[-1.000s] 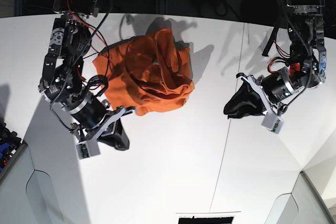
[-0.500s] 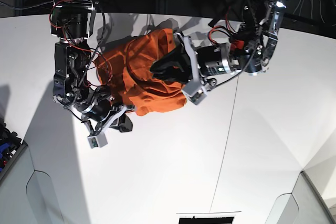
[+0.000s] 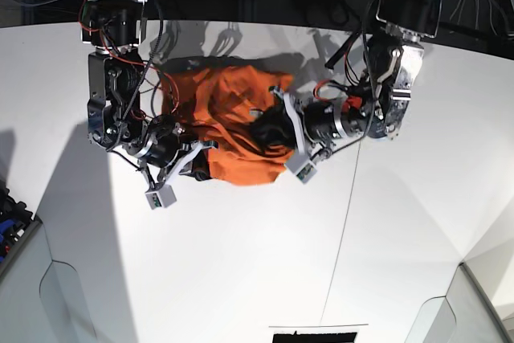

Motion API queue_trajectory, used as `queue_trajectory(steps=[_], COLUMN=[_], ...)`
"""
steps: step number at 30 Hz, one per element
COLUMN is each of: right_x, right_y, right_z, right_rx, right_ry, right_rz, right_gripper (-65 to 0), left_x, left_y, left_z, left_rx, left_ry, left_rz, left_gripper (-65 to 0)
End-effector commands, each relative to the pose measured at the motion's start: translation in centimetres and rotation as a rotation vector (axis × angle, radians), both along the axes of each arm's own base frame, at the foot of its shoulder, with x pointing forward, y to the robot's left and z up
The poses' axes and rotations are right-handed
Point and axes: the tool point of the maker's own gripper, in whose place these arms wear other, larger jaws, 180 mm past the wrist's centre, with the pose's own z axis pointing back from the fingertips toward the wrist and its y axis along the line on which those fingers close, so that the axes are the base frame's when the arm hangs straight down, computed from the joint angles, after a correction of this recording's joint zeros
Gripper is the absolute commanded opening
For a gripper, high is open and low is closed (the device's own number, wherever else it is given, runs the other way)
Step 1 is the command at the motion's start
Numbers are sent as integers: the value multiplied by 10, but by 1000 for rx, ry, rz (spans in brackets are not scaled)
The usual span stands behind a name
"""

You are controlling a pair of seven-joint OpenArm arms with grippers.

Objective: Layout the t-shirt on the table in an organized manner, then fold the t-shirt properly
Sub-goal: 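Press and tuck the folded shirt into a compact square with both grippers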

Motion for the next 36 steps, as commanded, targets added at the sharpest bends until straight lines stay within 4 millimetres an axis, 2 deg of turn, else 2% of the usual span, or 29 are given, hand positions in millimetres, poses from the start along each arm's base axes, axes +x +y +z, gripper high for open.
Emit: queue_trajectory(steps=[1, 5, 8, 14, 19, 23, 29, 32, 36], right_x=[4, -26, -48, -77, -80, -72, -67, -75, -94], right_y=[3, 5, 8, 26, 31, 17, -2, -12, -29], right_z=[16, 13, 18, 20, 20, 36, 63, 62, 51], right_rx=[28, 51, 104, 171, 186, 166, 83, 36, -7], right_ry=[-52, -45, -46, -28, -24, -80, -148, -143, -109], right_rz=[7, 6, -2, -12, -16, -46, -47, -30, -19], right_gripper=[-650, -650, -650, -650, -650, -650, -650, -650, -650], left_x=[17, 39, 50, 31, 23, 27, 25, 9, -26], left_y=[-2, -1, -7, -40, -52, -48, -36, -22, 9], left_z=[17, 29, 36, 31, 29, 38, 77, 83, 69], left_rx=[-30, -34, -43, -55, -50, -44, -79, -27, 57], left_ry=[-48, -83, -97, -71, -68, -60, -117, -154, -138], left_rz=[8, 18, 13, -80, -129, -135, -150, -182, -210], left_gripper=[-513, -513, -513, -513, -513, -513, -513, -513, -513])
